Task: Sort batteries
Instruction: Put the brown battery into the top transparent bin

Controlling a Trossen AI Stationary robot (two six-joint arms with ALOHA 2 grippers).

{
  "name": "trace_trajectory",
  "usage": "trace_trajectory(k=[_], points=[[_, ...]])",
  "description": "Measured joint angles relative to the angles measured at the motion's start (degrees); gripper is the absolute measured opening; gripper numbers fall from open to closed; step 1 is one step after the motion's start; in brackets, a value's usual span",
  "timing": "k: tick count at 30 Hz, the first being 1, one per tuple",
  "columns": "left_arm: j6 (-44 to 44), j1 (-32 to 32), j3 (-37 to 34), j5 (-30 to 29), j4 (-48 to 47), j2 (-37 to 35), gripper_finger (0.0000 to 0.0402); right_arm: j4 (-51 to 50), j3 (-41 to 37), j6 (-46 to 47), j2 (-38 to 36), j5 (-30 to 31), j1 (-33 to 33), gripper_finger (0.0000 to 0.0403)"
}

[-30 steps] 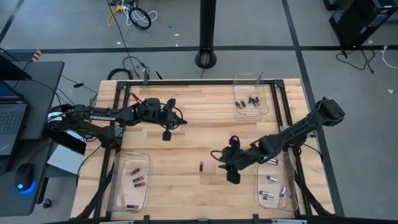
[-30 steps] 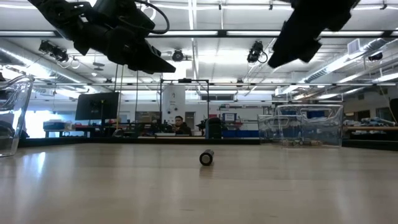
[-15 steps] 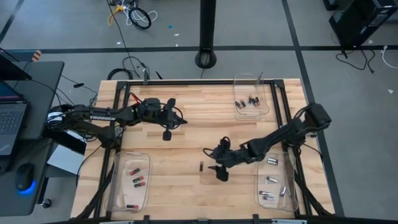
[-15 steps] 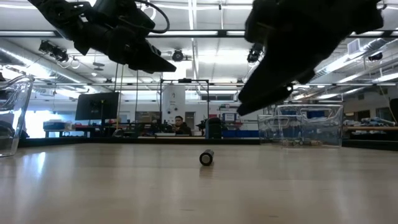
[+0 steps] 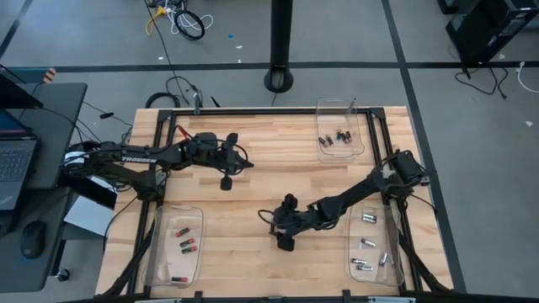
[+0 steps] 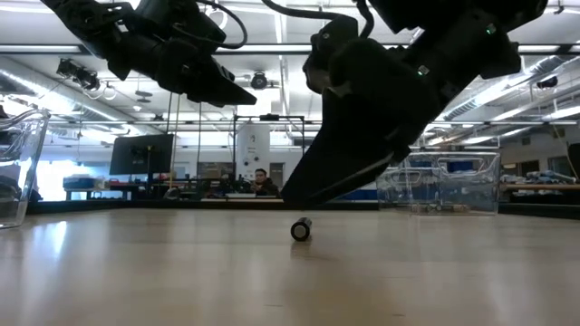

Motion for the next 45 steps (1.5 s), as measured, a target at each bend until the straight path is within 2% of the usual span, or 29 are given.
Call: trace_trajectory(k=[18, 28, 32, 38, 45], points=[[0.0, 0.0, 0.0, 0.0, 0.0, 0.0, 0.001, -2.3, 0.0, -0.2, 0.0, 1.5, 0.8, 0.0346], [0.0, 0.0, 0.0, 0.0, -1.1, 0.0, 0.0011, 0.8, 0.1, -2.6, 4.1, 2.0, 0.9, 0.0343], [0.1, 0.0, 0.0, 0.0, -0.9, 0.0, 0.0011, 0.8, 0.1, -2.6, 4.3, 1.9, 0.9, 0.0318], [0.0, 0.0, 0.0, 0.0, -0.9, 0.0, 0.0011, 0.4, 0.2, -2.8, 4.3, 1.5, 0.8, 0.0233], [-0.2, 0.0, 0.0, -0.1, -0.8, 0.0, 0.0011, -5.3, -0.2, -4.2, 0.5, 0.0, 0.6, 0.0231]])
